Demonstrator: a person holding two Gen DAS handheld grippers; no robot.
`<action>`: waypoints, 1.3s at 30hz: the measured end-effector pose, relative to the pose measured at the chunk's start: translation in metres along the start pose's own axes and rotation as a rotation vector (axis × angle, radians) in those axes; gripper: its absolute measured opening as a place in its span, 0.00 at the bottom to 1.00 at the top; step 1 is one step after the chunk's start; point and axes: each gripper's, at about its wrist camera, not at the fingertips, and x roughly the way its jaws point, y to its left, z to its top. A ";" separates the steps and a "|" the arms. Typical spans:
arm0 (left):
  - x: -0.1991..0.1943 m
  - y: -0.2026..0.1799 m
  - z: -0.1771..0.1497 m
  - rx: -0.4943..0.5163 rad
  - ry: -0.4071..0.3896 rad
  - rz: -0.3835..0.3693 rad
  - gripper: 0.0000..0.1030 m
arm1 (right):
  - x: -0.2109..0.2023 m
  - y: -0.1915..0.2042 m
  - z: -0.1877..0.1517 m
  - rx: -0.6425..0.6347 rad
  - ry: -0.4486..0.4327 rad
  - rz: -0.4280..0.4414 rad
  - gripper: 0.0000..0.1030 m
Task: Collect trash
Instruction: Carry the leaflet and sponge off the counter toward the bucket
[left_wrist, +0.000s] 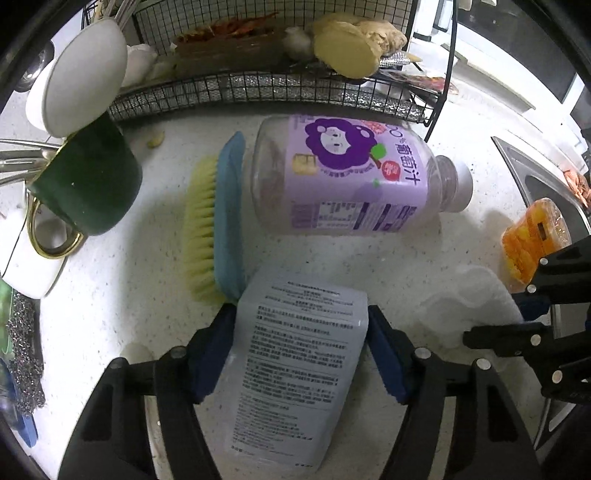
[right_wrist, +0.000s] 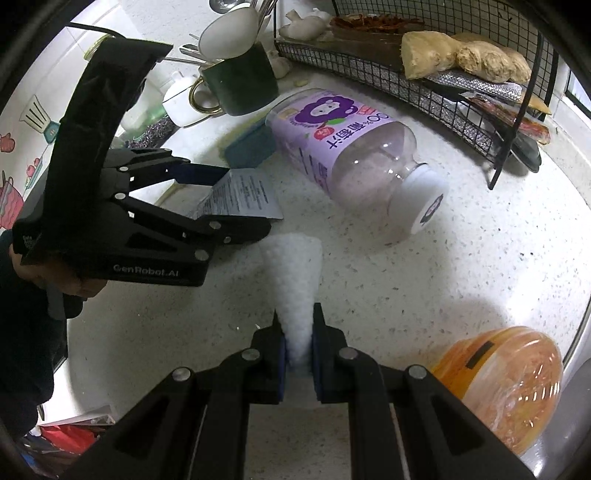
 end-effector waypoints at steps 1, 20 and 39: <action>-0.001 -0.001 -0.001 -0.004 0.004 -0.004 0.61 | 0.000 0.000 0.000 0.002 -0.001 -0.001 0.10; -0.073 -0.042 -0.072 -0.151 -0.013 0.016 0.58 | -0.029 0.031 -0.008 -0.037 -0.030 -0.022 0.10; -0.183 -0.059 -0.197 -0.319 -0.067 0.116 0.58 | -0.062 0.126 -0.047 -0.198 -0.066 0.050 0.10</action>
